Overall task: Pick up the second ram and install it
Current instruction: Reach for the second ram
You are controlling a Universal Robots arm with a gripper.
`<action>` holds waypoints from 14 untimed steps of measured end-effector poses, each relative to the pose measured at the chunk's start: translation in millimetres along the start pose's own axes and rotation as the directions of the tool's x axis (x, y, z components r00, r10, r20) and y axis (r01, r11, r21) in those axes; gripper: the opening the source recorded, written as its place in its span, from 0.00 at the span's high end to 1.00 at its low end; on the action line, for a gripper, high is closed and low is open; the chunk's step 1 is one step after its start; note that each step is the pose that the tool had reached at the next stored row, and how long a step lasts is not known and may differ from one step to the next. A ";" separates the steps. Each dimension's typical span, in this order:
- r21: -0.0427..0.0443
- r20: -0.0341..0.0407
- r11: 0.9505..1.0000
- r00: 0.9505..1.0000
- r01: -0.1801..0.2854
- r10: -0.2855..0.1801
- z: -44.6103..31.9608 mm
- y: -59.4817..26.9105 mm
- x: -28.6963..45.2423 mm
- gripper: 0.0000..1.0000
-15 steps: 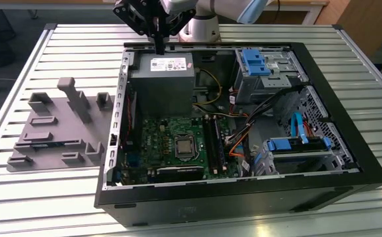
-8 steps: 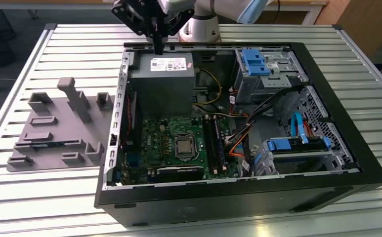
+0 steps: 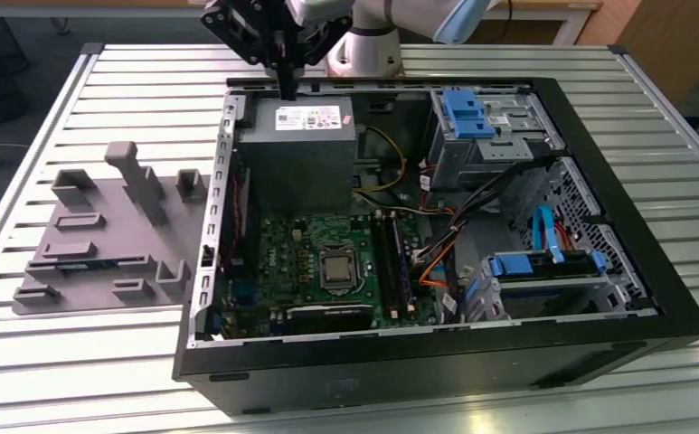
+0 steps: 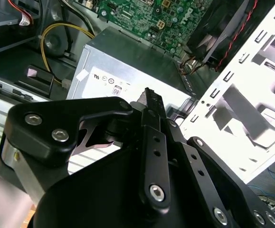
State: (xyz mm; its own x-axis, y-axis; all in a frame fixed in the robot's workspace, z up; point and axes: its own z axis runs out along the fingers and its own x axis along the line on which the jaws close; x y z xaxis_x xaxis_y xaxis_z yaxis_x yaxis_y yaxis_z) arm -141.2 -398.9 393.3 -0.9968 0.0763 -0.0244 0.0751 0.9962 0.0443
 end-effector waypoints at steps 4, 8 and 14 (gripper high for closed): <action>0.000 0.000 1.000 1.000 0.000 0.000 -0.1 -0.1 1.7 0.89; 0.000 0.000 1.000 1.000 0.000 0.000 -0.1 -0.4 4.5 0.89; 0.000 0.000 1.000 1.000 0.000 0.000 -0.2 -0.7 8.7 0.89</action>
State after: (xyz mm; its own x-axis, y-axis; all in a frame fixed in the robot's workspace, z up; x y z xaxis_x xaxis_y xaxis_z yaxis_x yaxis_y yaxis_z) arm -149.9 -398.9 393.3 -0.9968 0.0763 -0.0245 0.0751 0.9962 0.0444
